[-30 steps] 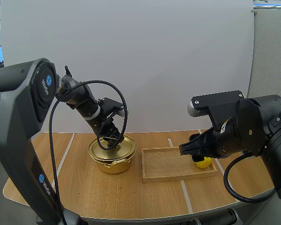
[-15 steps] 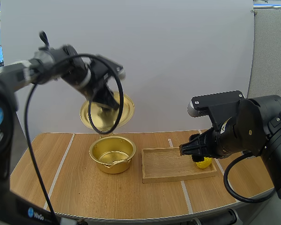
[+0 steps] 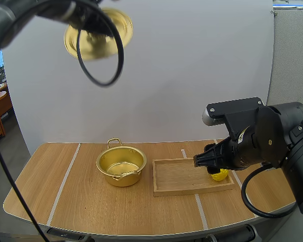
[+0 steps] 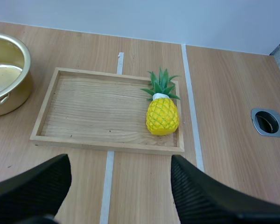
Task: Open the pot, put the pineapple inside, and close it
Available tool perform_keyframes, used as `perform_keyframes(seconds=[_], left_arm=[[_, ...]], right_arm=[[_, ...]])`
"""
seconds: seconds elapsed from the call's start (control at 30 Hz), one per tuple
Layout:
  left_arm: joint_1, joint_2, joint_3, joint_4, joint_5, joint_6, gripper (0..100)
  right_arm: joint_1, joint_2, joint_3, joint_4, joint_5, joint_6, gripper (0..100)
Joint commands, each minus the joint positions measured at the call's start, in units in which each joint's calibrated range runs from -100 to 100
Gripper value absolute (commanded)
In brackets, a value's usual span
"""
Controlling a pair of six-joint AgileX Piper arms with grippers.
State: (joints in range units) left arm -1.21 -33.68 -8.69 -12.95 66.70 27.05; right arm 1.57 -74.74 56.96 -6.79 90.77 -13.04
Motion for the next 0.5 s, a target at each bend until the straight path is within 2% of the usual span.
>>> perform_keyframes(seconds=[0.0, 0.47], left_arm=[[0.01, -0.4, -5.0, 2.1, -4.7, -2.0, 0], [0.01, -0.3, -17.5, 4.3, -20.5, -3.1, 0]], right_arm=[[-0.2, -0.2, 0.1, -0.4, -0.4, 0.0, 100], [-0.2, -0.2, 0.1, -0.4, 2.7, 0.0, 100]])
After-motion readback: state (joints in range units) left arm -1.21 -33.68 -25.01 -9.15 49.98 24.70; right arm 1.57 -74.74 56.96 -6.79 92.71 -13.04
